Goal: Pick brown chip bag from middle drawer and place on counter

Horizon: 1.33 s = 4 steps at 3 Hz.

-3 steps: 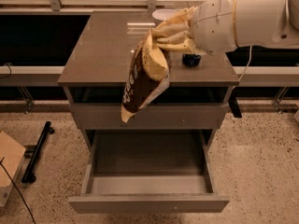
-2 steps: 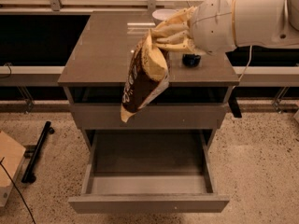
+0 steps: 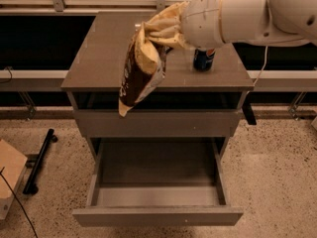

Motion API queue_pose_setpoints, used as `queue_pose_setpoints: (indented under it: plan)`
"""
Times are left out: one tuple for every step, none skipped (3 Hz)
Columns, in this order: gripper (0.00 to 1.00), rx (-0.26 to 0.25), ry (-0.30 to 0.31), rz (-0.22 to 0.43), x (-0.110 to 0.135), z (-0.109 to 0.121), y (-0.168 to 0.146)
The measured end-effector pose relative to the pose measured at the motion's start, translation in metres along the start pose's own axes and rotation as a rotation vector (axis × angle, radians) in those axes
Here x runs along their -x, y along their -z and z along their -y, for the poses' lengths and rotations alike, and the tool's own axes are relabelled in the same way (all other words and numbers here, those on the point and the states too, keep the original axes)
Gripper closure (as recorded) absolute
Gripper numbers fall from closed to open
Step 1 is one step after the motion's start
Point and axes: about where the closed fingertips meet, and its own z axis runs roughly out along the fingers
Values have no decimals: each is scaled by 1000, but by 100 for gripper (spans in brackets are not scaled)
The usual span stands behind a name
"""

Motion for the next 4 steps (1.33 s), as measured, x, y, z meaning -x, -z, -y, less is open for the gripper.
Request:
queue_pose_setpoints:
  plan:
    - [100,-40,6,18,-3,17,-24]
    - [100,-74,-13,27,-13,31,-48]
    - [100,-102,-30,17,-24,48,-75]
    - [100,-127,-73,13,-37,58,-101]
